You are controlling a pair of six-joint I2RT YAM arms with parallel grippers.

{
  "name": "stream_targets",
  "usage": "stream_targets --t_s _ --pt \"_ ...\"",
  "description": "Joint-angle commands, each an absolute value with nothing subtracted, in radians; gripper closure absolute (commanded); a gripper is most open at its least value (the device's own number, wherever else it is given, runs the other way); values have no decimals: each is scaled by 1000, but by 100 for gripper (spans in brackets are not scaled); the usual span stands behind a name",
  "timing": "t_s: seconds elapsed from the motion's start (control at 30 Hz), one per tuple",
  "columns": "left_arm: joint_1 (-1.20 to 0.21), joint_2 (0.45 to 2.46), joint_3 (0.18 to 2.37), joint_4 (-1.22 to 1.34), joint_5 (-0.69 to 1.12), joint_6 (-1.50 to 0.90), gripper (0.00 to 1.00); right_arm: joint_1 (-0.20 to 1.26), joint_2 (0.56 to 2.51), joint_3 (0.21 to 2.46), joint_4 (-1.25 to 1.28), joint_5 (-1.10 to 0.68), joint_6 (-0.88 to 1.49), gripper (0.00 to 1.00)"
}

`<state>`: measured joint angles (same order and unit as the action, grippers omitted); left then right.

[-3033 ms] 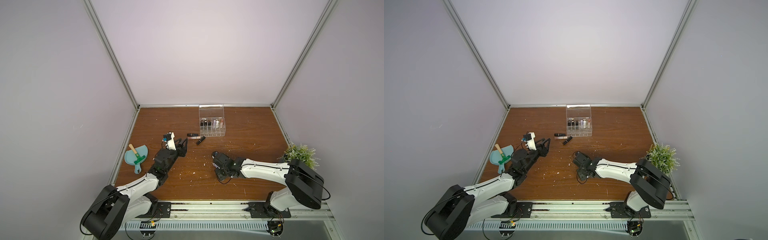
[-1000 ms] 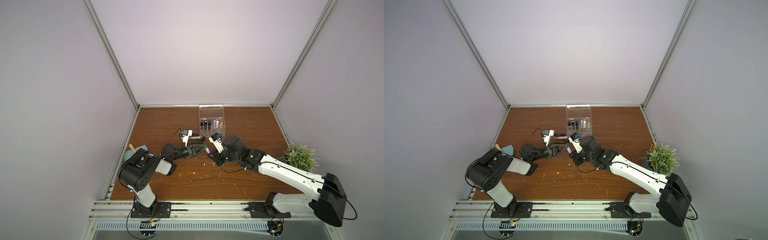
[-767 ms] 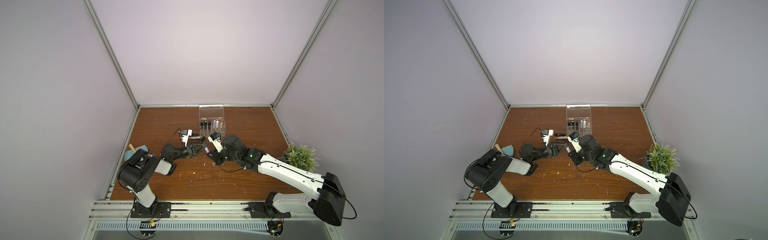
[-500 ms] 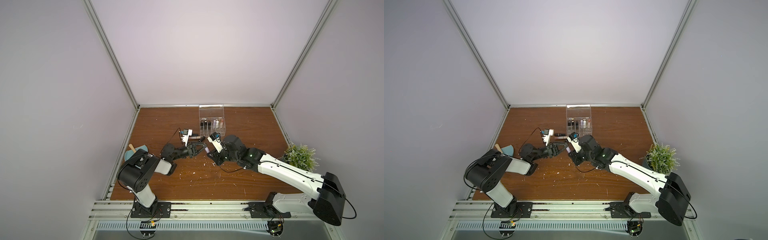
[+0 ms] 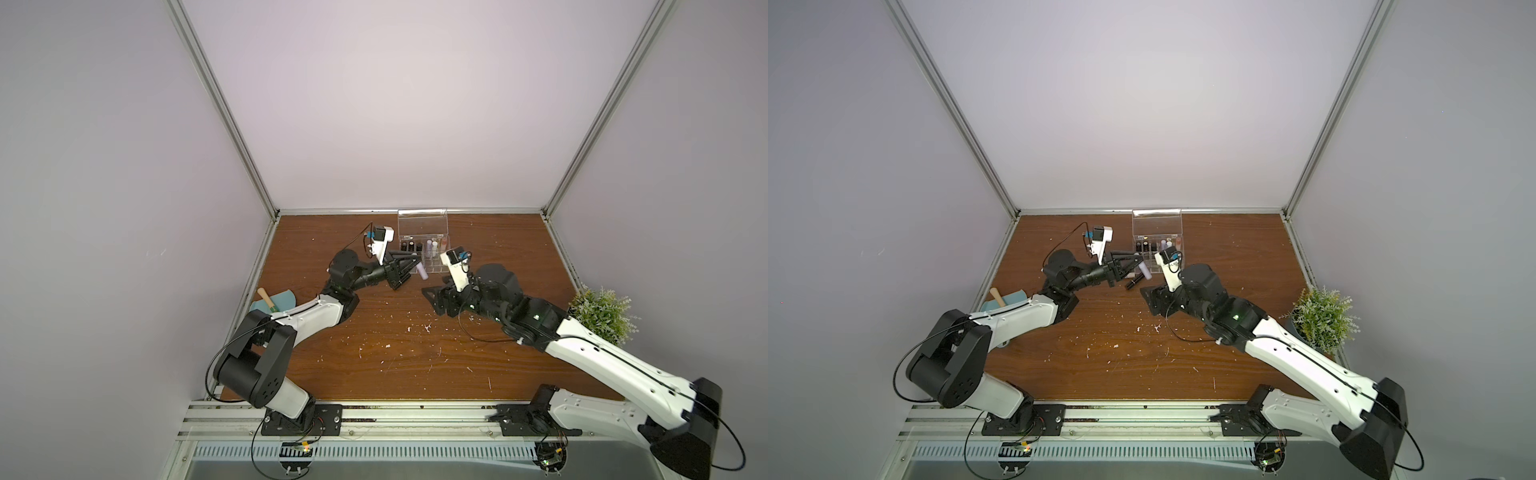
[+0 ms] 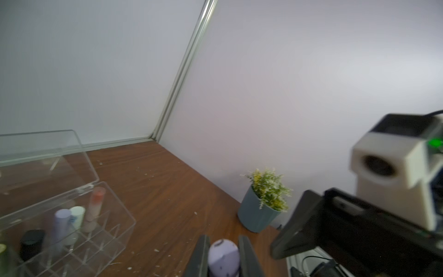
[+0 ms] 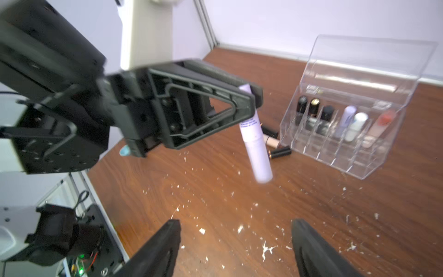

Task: Arrange the lipsticks in the organizer
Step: Pick up the lipstick at the center of the board, then place the lipstick in the storage box.

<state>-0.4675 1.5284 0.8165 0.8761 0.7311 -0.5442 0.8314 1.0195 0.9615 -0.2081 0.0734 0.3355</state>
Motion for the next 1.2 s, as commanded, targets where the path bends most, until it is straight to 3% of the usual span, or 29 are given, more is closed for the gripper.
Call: stream_targets --t_s 0.0,0.2,0.5,0.83,1.17 --pt "-488 1552 900 547 507 -276 88 812 915 908 -135 179 373 21" --pt "-486 1656 943 589 274 -196 86 785 816 836 -108 234 385 23" --pt "-511 1714 968 699 106 -80 88 781 845 808 -91 215 387 28" --pt "-539 1824 937 932 29 -80 90 780 875 807 -80 204 384 30" --pt "-540 1935 974 971 21 -88 90 778 905 804 -41 176 398 31"
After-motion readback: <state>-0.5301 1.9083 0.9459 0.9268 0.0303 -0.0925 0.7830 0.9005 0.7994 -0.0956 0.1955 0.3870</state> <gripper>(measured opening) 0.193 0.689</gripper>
